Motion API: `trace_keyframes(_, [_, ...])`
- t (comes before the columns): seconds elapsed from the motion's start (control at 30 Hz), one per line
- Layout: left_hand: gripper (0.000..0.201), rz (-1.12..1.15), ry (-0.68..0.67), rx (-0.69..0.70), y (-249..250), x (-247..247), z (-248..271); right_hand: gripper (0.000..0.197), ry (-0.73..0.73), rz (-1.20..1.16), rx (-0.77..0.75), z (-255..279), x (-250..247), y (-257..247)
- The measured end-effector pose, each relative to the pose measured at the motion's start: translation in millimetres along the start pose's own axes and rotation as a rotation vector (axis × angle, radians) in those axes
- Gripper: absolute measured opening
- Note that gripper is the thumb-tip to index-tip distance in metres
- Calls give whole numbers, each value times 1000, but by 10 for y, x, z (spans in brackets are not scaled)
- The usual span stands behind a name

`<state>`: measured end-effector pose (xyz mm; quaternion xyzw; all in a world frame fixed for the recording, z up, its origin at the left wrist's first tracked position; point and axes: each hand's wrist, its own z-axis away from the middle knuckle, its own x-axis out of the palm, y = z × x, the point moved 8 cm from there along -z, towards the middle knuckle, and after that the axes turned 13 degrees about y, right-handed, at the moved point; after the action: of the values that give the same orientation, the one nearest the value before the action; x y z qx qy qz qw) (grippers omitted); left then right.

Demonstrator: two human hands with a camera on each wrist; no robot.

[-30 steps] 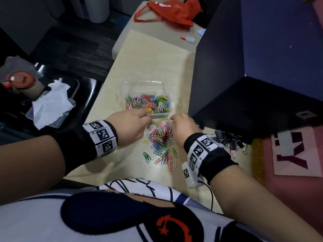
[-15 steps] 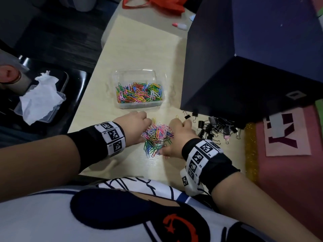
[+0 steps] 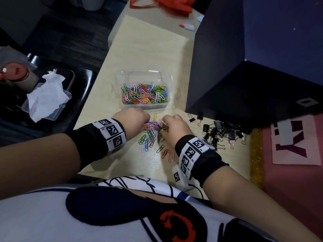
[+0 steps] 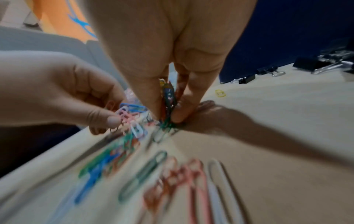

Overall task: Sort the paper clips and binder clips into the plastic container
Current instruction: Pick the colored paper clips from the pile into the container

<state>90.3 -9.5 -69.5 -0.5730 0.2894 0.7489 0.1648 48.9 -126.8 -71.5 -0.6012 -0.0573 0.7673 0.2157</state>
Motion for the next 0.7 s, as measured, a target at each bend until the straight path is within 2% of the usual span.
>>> trace_keyframes(0.23, [27,112,185,0,-154,-437,-36,33,10,-6,-58,-277,-365,-233])
trace_keyframes(0.37, [27,193,310,-76,-357,-710,-129,32,104,-113,-54,-515,-555,-415])
trace_keyframes(0.47, [34,179,310,-127,-509,-723,-229,39,142,-132,-59,-667,-585,-515])
trace_keyframes(0.57, [38,163,302,-154,-607,-645,-262,46,96,-97,-29,-738,-525,-482])
trace_keyframes(0.7, [38,96,380,-59,-484,-584,-186,38,194,2,-58,-709,-596,-435])
